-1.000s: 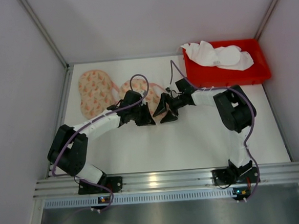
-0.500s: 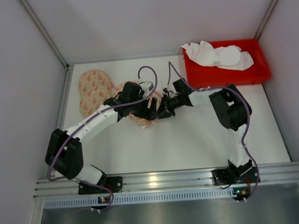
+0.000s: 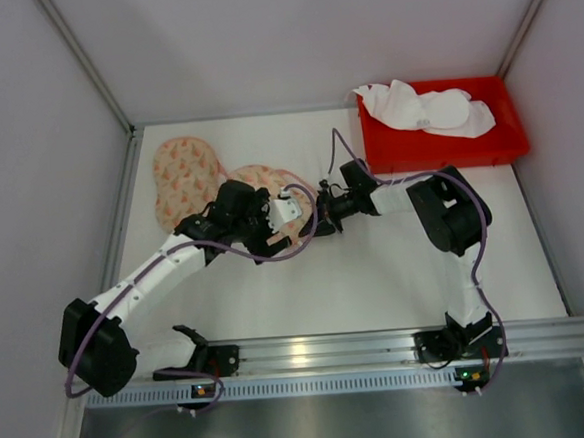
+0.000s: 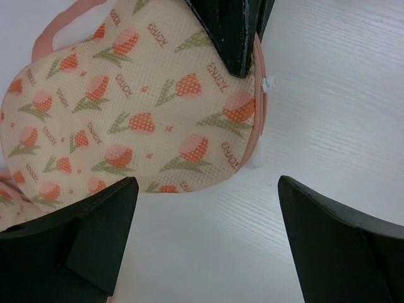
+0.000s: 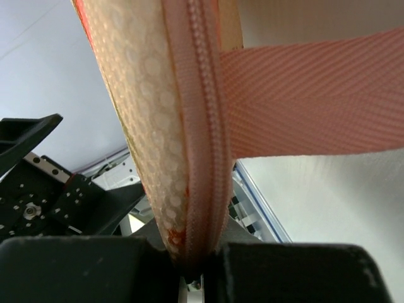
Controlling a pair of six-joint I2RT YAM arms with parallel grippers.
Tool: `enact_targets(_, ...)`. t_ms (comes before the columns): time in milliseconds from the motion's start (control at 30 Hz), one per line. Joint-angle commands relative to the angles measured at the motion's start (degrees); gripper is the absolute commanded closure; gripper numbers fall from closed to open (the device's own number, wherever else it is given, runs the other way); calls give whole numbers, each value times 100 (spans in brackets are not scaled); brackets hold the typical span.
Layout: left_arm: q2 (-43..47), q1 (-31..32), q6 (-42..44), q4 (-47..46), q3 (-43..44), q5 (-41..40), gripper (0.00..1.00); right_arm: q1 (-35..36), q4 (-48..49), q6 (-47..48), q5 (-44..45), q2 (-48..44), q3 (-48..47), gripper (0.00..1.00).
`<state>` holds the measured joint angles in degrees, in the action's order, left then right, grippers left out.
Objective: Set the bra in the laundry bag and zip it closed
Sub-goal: Zip the laundry bag at the center of the board.
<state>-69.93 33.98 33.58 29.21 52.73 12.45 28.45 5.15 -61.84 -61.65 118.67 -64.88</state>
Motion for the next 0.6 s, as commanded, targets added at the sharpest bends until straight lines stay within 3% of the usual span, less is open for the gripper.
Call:
enact_targets(0,-213,56,938,-82,-35,223,2,38,408,-135,-330,-266,11,100)
enact_targets(200,-424,206,1510,-328,-140,214,2,38,645,-390,-445,-213,55,100)
enact_targets(567,-785,259,1449,-1066,-131,-409,4,73,680,-451,-550,-301,134,100)
